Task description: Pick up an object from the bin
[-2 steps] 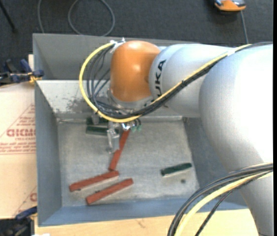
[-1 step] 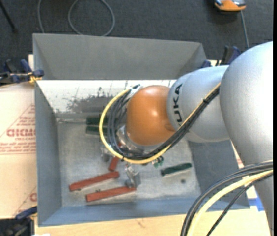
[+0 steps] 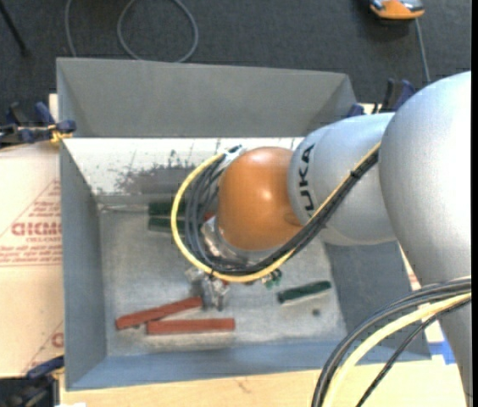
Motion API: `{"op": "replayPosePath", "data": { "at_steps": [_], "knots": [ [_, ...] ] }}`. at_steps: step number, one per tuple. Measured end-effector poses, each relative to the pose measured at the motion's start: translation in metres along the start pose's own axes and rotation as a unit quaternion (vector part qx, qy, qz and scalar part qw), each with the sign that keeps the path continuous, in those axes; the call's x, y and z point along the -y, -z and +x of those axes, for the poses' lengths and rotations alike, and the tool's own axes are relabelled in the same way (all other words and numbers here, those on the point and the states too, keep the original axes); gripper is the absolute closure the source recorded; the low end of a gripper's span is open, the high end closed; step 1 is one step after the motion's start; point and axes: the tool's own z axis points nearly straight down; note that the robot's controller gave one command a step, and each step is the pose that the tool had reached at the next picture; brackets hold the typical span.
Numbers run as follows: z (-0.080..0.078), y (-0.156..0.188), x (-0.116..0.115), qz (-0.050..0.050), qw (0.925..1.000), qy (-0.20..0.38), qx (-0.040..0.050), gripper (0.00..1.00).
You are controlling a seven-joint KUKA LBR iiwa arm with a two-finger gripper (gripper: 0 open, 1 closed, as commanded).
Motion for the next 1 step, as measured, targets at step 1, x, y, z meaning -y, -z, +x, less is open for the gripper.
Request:
{"op": "replayPosePath", "data": {
  "at_steps": [1],
  "knots": [
    [-0.0851, 0.0011, -0.0081, 0.001, 0.9997, -0.023, 0.0049, 1.0]
  ]
}}
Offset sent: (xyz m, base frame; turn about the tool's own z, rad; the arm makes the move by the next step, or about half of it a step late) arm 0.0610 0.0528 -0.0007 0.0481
